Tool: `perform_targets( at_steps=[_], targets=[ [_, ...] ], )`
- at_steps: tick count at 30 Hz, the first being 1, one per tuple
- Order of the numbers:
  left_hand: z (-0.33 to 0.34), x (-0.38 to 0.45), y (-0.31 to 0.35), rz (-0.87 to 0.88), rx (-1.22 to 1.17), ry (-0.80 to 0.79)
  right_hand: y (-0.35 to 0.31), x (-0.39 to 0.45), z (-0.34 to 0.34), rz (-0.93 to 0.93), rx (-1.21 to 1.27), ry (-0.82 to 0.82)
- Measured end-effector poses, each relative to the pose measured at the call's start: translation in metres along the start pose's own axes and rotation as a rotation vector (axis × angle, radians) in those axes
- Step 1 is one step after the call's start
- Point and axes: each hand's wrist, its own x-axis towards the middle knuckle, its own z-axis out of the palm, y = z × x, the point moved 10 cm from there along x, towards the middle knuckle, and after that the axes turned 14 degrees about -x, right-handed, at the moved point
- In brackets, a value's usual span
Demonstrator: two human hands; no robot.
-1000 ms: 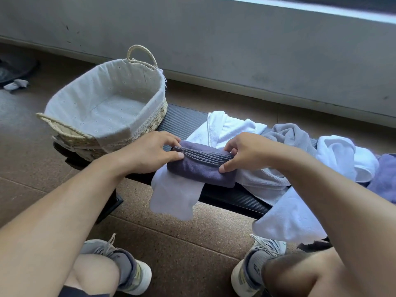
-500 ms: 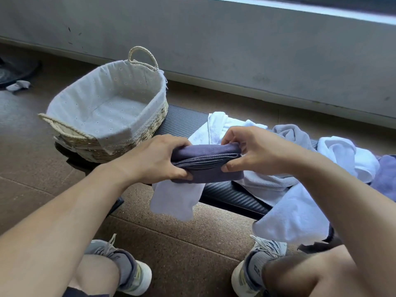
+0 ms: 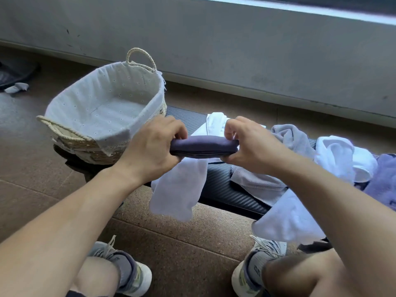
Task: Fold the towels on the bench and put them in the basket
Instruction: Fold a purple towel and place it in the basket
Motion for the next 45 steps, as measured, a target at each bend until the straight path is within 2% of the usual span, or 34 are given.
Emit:
perform_targets(
  at_steps=[2,5,7,9,12,15,20,22,26,29,33,36,40,42,43,45],
  targets=[
    [0.019,-0.005,-0.006,-0.030,0.125,-0.125,-0.009,0.002,0.010,-0.069,-0.144,-0.034],
    [0.043,-0.015,-0.012,-0.103,0.166,-0.342,-0.014,-0.005,0.040,-0.142,-0.270,-0.299],
    [0.043,-0.018,-0.014,-0.183,0.087,-0.378,-0.015,-0.013,0.049,-0.151,-0.219,-0.437],
    [0.036,-0.018,-0.015,-0.237,-0.005,-0.344,-0.015,-0.013,0.044,-0.125,-0.163,-0.411],
    [0.028,-0.017,-0.023,-0.243,-0.018,-0.277,-0.012,-0.008,0.034,-0.063,-0.150,-0.327],
    [0.034,-0.020,-0.030,-0.269,0.018,-0.335,-0.013,-0.007,0.040,-0.031,-0.145,-0.340],
    [0.049,-0.027,-0.031,-0.300,0.015,-0.448,-0.026,-0.006,0.053,-0.132,-0.241,-0.372],
    [0.044,-0.026,-0.032,-0.340,-0.054,-0.428,-0.026,-0.006,0.045,-0.107,-0.127,-0.361],
    [0.031,-0.024,-0.034,-0.425,-0.304,-0.366,-0.007,-0.006,0.027,0.037,0.294,-0.329],
    [0.022,-0.020,-0.030,-0.432,-0.434,-0.311,0.006,-0.005,0.019,0.141,0.770,-0.245],
    [0.017,-0.017,-0.027,-0.498,-0.652,-0.192,0.012,-0.002,0.018,0.328,1.181,-0.127],
    [0.018,-0.021,-0.031,-0.568,-0.849,-0.065,0.000,0.000,0.024,0.424,1.467,-0.135],
    [0.022,-0.027,-0.035,-0.642,-0.978,0.033,-0.033,0.000,0.034,0.381,1.588,-0.313],
    [0.022,-0.027,-0.035,-0.666,-0.978,0.023,-0.039,0.002,0.036,0.370,1.578,-0.294],
    [0.018,-0.028,-0.033,-0.654,-0.901,0.024,-0.039,0.005,0.035,0.370,1.566,-0.255],
    [0.000,-0.027,-0.033,-0.584,-0.570,0.057,-0.038,0.010,0.032,0.357,1.496,-0.170]
  ],
)
